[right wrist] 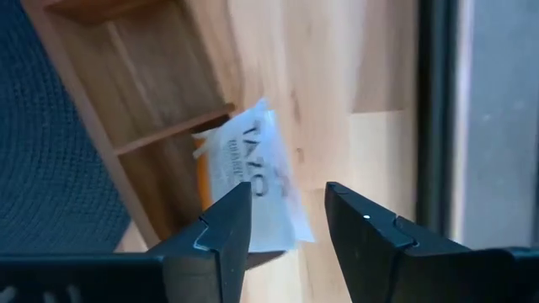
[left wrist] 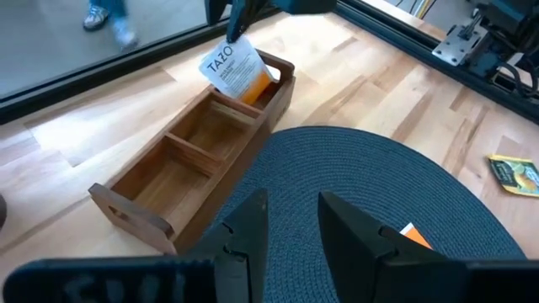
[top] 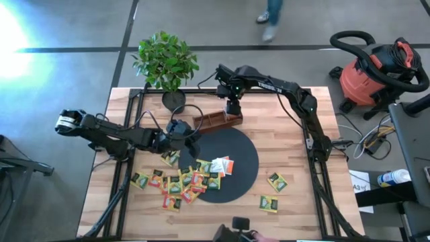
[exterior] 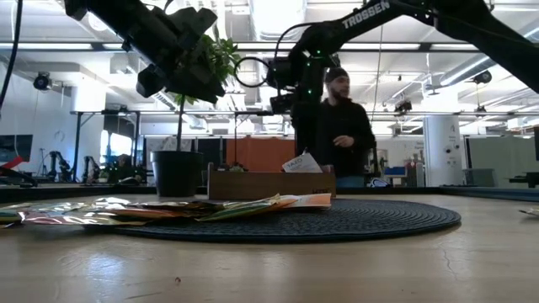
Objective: Pick & Place Tea
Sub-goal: Put the white tea bag into the right slot of the wooden organizer
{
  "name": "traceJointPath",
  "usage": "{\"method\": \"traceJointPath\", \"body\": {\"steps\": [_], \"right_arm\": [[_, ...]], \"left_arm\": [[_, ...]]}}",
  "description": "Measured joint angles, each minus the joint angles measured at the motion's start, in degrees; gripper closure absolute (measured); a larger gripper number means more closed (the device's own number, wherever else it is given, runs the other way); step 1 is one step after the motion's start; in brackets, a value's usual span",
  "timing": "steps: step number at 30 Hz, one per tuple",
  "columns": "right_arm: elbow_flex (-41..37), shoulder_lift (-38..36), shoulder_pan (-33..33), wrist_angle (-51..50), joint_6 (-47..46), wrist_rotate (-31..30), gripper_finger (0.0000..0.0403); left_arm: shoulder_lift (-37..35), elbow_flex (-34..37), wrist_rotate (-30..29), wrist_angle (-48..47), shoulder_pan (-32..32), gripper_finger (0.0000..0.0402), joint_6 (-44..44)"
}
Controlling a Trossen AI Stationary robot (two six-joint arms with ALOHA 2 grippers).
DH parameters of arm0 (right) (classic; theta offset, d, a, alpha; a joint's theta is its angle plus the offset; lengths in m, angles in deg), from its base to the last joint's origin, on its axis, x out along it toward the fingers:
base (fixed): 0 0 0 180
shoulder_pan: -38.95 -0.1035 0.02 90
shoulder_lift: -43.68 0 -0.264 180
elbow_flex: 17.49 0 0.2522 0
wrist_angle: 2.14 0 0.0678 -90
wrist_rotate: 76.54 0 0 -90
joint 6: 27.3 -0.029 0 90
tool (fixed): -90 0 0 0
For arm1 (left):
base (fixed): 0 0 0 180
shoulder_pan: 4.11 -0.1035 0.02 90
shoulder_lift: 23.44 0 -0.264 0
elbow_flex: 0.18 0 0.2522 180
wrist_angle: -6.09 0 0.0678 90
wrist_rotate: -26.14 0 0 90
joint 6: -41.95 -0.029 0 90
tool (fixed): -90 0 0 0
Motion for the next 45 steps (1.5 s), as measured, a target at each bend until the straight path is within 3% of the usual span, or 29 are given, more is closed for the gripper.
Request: {"method": "traceJointPath", "body": {"steps": [11,24,34,39,45], "right_arm": [[-0.44,0.00,-0.63,-2.21,0.03,0.46,0.0287],[-0.51,-0.09,-1.81,-5.84,-0.16,0.41,0.0388],[-0.59,-1.39,-2.10,-4.59,-2.74,0.33,0.0395],[-0.93,-3.19,-0.25,-3.41,-5.99,6.38,0.0395],[-4.40,-4.00,0.68,-2.17,-6.06,8.98,0.0395]], "left_arm": [[0.00,0.01,0.00,-0.42,0.00,0.0319,-0.22],[0.00,0.03,0.00,-0.42,0.00,0.0319,-0.26],[0.00,0.03,0.07,-1.88,0.02,0.0319,-0.26],[0.00,0.03,0.43,-2.71,0.02,0.0319,-0.26],[0.00,0.03,0.56,-2.96,0.02,0.0319,-0.26]]}}
